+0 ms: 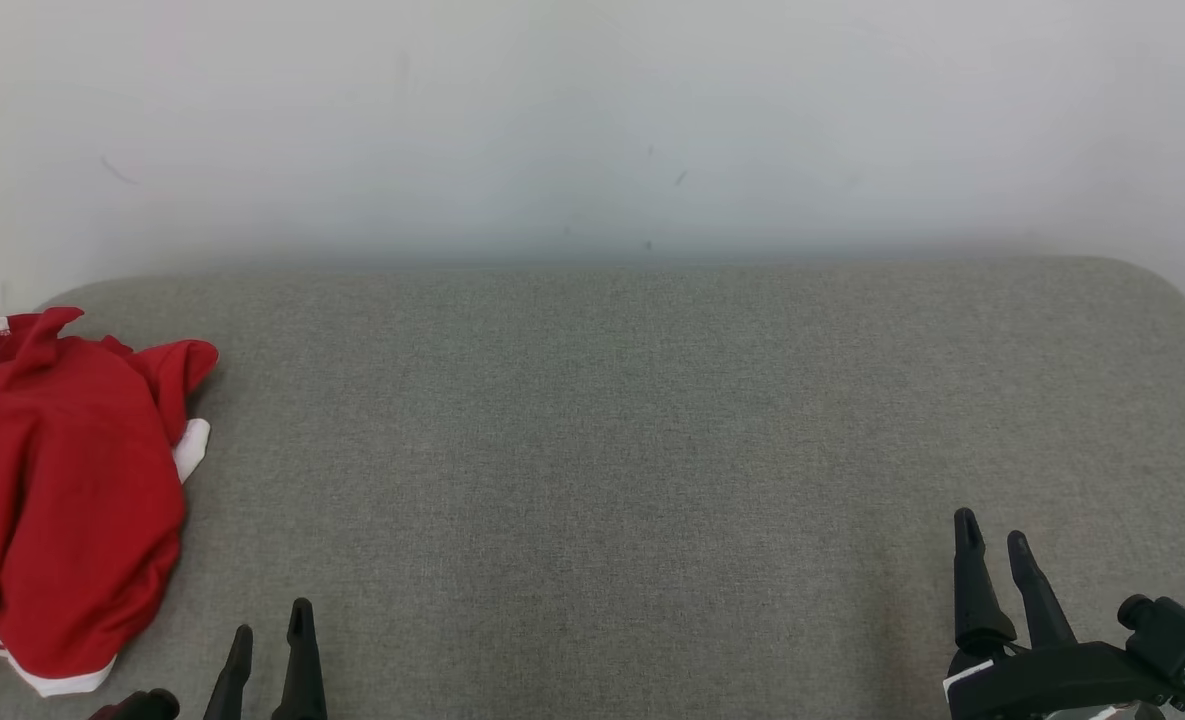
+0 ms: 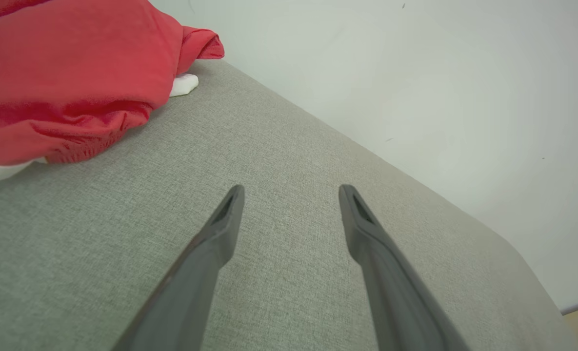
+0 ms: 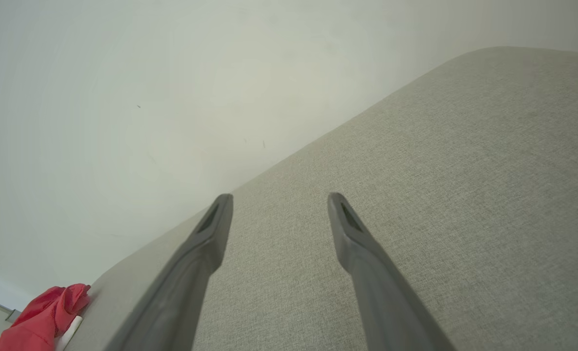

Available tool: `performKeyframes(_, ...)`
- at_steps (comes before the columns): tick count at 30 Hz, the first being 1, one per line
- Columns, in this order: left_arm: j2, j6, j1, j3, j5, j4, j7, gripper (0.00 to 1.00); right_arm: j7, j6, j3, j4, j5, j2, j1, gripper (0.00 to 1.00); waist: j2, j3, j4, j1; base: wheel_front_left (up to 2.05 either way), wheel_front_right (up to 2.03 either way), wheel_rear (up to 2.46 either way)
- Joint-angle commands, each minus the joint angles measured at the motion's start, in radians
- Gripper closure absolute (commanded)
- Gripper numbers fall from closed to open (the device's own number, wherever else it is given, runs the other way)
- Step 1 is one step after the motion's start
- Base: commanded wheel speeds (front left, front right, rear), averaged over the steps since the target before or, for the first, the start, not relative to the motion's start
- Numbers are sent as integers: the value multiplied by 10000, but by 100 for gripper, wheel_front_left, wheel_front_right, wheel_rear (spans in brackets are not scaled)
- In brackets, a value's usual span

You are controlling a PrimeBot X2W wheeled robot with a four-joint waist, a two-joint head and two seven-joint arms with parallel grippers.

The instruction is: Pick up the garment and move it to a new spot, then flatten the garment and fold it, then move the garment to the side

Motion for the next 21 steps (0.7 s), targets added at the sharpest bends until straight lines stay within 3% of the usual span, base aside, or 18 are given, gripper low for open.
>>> performKeyframes(1,103,71,-16,-50,312,-98,-100,0,-100,2,57,-139,-272,-82,-7,0,0,-3,2,0,0,0,0)
performKeyframes(21,291,747,-134,-410,2287,600,-663,0,-34,3,-170,269,-3128,198,64,0,0,-102,25,0,0,0,0)
